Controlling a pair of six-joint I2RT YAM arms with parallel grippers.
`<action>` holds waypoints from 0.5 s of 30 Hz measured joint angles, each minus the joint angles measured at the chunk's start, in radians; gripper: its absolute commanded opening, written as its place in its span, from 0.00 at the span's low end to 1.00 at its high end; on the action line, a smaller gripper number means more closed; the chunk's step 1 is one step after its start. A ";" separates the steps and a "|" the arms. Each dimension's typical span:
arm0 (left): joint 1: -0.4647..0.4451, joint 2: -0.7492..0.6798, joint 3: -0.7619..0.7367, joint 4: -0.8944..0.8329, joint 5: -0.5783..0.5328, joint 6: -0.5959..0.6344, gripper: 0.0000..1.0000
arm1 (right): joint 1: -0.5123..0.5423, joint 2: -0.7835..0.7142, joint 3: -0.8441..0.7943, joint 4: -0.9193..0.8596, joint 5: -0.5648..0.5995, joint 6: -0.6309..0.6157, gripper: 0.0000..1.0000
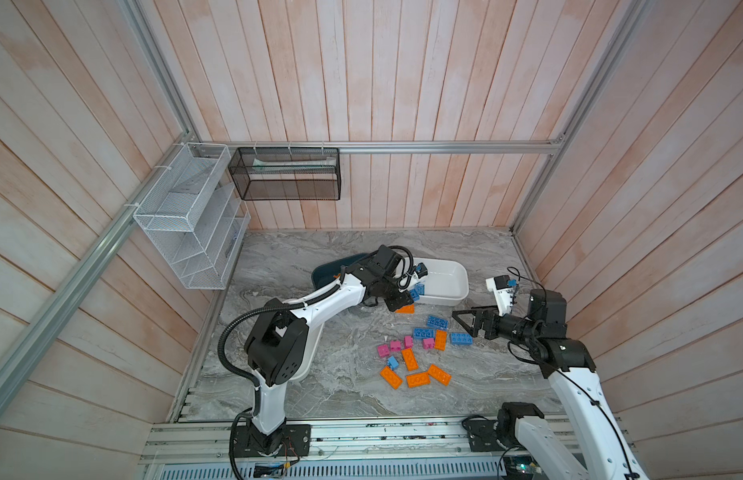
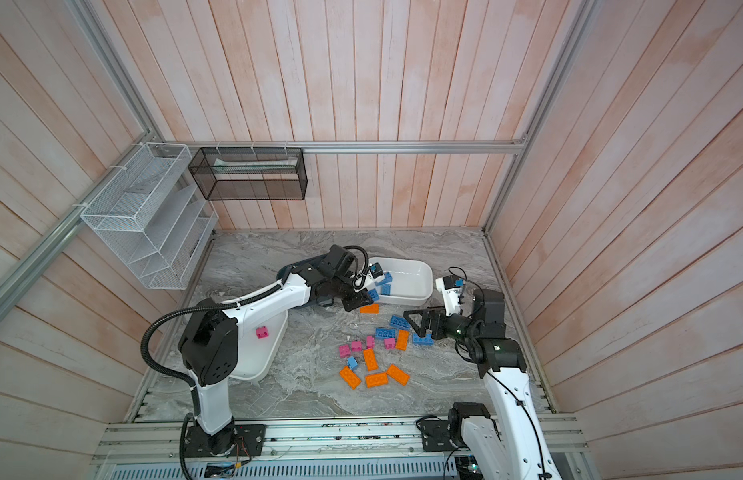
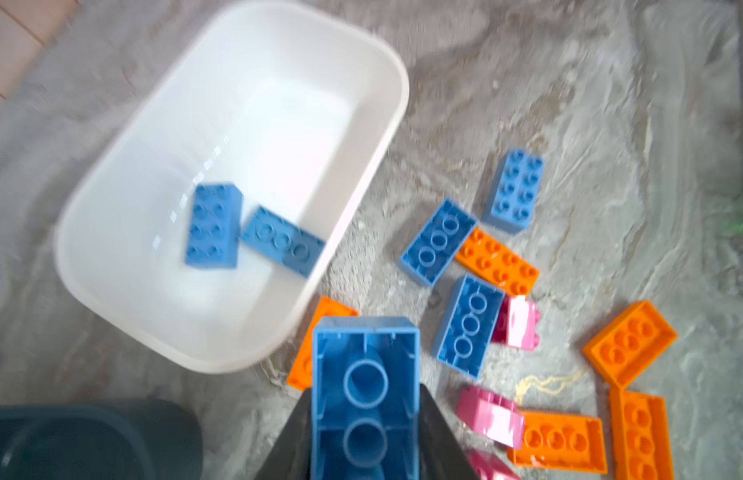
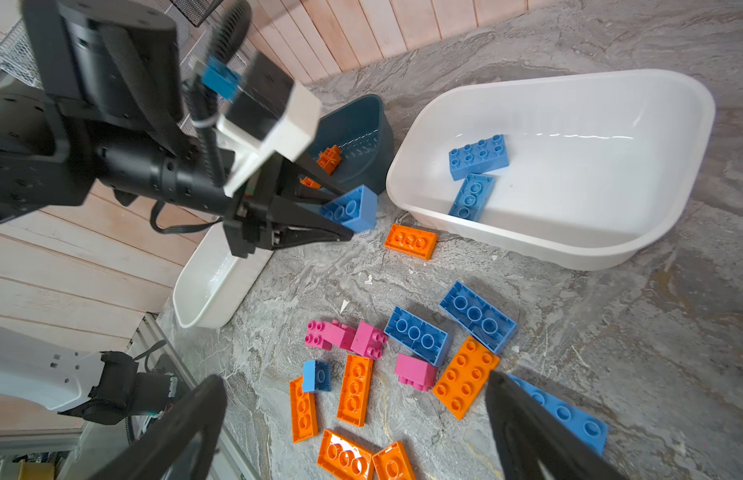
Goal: Sort the legos into containers by color
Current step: 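Carry the blue brick with the left gripper into the large white bin and release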
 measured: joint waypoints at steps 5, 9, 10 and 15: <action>0.000 0.093 0.186 0.010 0.010 -0.018 0.31 | 0.000 0.005 0.013 0.012 0.005 0.004 0.98; -0.002 0.230 0.324 0.021 0.019 -0.038 0.31 | 0.000 0.005 0.019 0.022 0.008 0.005 0.98; -0.003 0.264 0.352 0.025 0.023 -0.042 0.31 | 0.000 0.005 0.019 0.023 0.011 0.007 0.98; -0.009 0.406 0.452 0.038 0.026 -0.066 0.31 | 0.000 0.005 0.019 0.029 0.023 0.012 0.98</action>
